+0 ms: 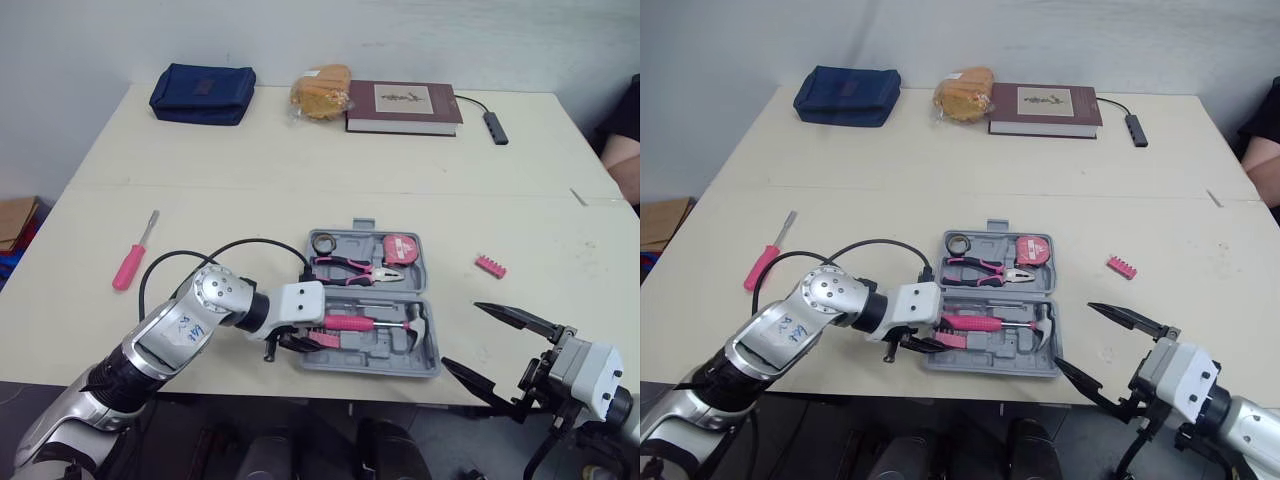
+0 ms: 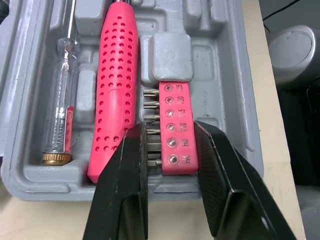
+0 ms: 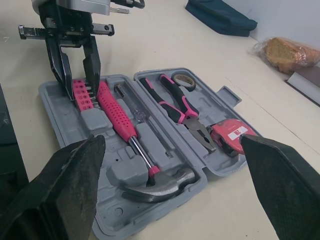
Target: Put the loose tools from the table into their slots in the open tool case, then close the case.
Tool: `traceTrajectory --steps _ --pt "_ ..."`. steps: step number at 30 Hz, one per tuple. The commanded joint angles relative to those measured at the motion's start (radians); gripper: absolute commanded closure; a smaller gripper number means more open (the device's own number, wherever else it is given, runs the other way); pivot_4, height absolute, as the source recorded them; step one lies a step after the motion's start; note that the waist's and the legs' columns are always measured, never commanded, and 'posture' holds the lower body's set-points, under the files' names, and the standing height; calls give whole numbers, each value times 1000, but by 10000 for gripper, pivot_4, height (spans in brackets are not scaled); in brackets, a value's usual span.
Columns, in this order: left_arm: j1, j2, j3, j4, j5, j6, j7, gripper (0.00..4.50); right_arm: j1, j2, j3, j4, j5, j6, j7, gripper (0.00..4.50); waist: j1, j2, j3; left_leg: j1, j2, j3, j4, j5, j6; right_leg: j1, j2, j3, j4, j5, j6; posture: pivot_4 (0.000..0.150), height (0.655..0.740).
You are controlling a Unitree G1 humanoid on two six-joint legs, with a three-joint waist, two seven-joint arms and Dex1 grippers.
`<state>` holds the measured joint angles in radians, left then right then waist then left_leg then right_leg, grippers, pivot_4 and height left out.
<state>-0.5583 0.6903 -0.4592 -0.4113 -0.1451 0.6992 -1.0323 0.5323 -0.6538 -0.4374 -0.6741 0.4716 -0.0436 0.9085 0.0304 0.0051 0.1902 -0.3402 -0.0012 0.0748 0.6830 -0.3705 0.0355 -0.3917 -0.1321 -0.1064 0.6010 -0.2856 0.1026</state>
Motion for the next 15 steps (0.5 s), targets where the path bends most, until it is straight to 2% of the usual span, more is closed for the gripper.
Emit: traceTrajectory --steps 1,7,10,14,15 --pt "-9 -9 87 -31 -67 -32 -19 16943 2 6 -2 -10 4 -27 11 0 -3 0 0 0 0 0 0 0 0 0 0 0 0 0 0 1500 7400" --pt "13 -8 156 -7 -123 -120 -58 16943 5 7 1 -1 7 -33 29 0 -5 0 0 0 0 0 0 1 -1 0 1 0 0 0 0 1500 7400" --pt "23 -20 173 88 -124 -257 -100 24821 5 5 -4 20 7 -42 41 0 -4 0 0 1 0 0 0 1 -1 0 1 0 1 0 0 1500 7400" --pt "29 0 136 151 -92 -330 -150 43657 8 9 -8 32 2 -51 45 0 -4 0 0 1 0 0 0 1 -1 0 1 0 0 0 0 1500 7400" --pt "30 1 125 164 -76 -330 -147 44468 13 13 -8 33 0 -55 45 0 -4 0 0 0 0 0 0 1 -1 0 1 0 1 0 0 1500 7400"
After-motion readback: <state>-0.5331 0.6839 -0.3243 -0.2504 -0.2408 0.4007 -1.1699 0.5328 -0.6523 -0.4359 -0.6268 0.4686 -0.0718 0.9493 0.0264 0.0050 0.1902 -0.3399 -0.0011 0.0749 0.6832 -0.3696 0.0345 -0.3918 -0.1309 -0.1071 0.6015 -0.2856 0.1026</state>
